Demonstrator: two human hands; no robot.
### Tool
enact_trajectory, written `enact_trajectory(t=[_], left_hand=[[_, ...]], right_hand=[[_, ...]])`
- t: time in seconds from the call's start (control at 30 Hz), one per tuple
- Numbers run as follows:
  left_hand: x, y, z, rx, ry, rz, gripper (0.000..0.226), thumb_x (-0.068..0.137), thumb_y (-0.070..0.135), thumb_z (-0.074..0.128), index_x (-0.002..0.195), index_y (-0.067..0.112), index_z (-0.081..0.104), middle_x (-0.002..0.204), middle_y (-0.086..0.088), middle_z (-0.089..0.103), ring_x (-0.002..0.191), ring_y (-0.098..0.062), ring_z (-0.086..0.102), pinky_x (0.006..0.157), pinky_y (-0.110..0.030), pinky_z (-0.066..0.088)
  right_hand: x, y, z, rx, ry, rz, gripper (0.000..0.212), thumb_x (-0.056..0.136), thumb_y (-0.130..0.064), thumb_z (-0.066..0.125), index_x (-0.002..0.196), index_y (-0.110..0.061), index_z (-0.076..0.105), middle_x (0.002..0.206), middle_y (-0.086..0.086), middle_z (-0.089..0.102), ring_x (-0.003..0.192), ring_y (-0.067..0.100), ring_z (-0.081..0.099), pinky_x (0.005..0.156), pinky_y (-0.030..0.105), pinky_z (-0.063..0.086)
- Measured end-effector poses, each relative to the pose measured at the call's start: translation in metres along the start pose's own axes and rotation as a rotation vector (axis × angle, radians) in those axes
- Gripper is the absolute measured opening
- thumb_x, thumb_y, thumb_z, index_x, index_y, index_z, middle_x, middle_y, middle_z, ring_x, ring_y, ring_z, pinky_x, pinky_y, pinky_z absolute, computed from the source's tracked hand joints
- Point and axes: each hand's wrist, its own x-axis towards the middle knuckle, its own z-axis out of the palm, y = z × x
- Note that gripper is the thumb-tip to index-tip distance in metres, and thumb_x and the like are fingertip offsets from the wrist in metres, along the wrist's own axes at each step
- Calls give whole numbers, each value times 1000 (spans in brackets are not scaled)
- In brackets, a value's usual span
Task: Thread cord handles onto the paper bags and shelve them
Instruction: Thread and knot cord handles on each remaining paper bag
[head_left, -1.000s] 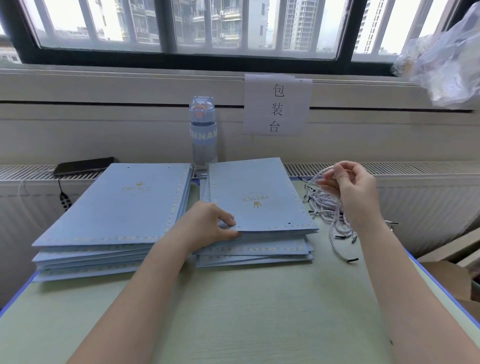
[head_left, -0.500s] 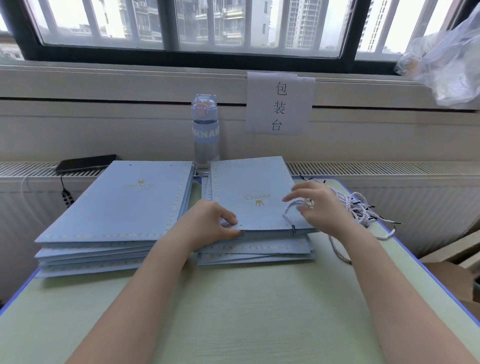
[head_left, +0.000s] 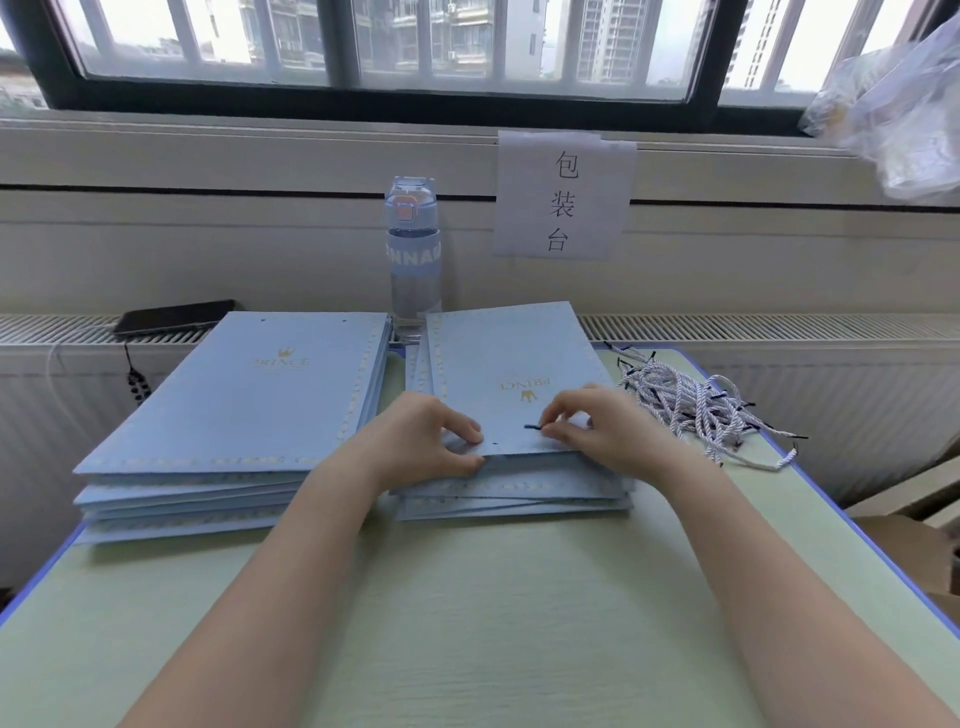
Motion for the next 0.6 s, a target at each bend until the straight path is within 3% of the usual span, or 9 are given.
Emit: enact_trajectory(t=[0.07,0.2,0.33,0.5,0.6], left_hand=[[1,5,6,50,-4,38,30,76,30,77,104,18,75,114,10,68,104,4,60,98,-23,44],[4,9,10,103,-4,91,31,76,34,77,103,19,75,112,11,69,105,2,61,97,-25,46],[4,8,11,86,3,87,32,75,35,78,102,19,75,111,12,69,104,2,61,97,-26,46],[3,8,11,90,6,110,31,76,32,78,102,17,75,110,10,70,102,0,62,96,-25,46],[2,7,11,74,22,114,29,75,32,78,100,16,76,107,9,71,100,0,63,95,-27,48]], right_hand=[[3,-7,13,-10,75,-66,8,85,-11,67,88,-17,70,83,0,63,83,13,56,74,20,38],[7,-7,20,-87,188,-296,8,81,-4,67,83,-9,72,75,1,67,73,11,51,69,12,38],[6,-4,17,-96,192,-322,8,79,-5,66,82,-9,73,75,2,68,74,8,50,70,7,37],[8,-8,26,-140,142,-341,10,80,-7,65,82,-9,75,76,2,69,72,18,58,68,19,40],[8,-7,24,-85,123,-326,9,82,-4,66,84,-7,75,76,-4,65,69,4,51,69,7,38]])
